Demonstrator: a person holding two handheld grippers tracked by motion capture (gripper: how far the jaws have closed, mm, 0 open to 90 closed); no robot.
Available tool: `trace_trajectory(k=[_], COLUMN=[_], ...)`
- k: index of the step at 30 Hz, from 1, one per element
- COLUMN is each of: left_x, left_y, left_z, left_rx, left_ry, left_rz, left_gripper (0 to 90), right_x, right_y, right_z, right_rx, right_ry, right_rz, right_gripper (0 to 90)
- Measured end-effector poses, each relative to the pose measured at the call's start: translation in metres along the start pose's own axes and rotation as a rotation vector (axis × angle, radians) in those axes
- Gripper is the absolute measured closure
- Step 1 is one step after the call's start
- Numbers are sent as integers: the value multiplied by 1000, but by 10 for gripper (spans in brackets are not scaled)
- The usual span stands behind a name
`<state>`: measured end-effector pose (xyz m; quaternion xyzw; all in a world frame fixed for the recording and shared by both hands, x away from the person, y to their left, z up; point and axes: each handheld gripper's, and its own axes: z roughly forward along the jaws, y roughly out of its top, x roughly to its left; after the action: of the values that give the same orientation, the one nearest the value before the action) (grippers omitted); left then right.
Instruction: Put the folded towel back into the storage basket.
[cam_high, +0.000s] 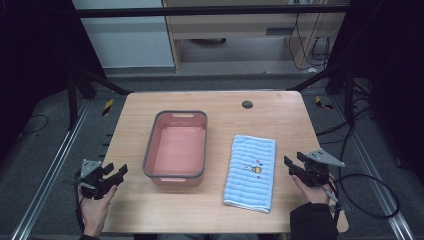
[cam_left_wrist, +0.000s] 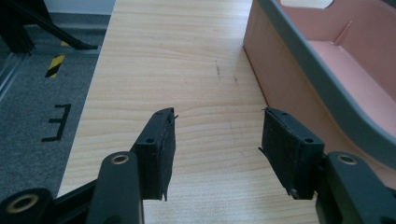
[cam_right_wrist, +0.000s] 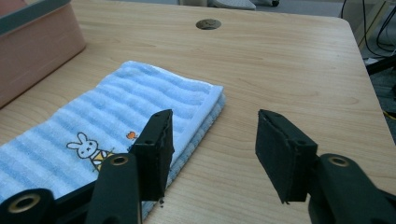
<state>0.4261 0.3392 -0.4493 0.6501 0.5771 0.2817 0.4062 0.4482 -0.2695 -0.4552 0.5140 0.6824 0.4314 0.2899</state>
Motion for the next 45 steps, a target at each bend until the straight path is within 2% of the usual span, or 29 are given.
trace_trajectory(k=[3,4,11,12,14,19,23,28,35,39,45], left_x=[-1,-2,-9,-10,-13,-18,-25,-34,-49,-58,-78], left_y=[2,3,8,9,12,17,22,26,34,40,48], left_z=[-3,-4,-7,-8,-11,-16,-21,-26,-31,-30,-30], left_rx=[-10,-14,-16,-21,-38,-59,-78,-94,-122,-132,-148], left_ry=[-6,-20,-32,-30,-37,-47,-59,-78,-98,-105,-141], left_rz=[-2,-3,11,17,23,38,50,57,77,106,125], left_gripper=[411,411,362,359,354,364,388,403,405,403,408], right_x=[1,3,11,12,14,16,16,16,20,22,22], right_y=[1,2,9,11,13,18,23,31,41,49,62], right_z=[0,-1,-2,-3,-5,-8,-12,-15,-16,-14,-13], right_rx=[-2,-5,-20,-27,-30,-56,-79,-98,-102,-96,-114], right_ry=[7,12,31,34,45,48,31,46,75,85,92], right_rz=[-1,-1,-22,-37,-34,-54,-48,-31,-48,-53,-42], right_gripper=[441,435,422,421,416,430,435,439,460,451,435])
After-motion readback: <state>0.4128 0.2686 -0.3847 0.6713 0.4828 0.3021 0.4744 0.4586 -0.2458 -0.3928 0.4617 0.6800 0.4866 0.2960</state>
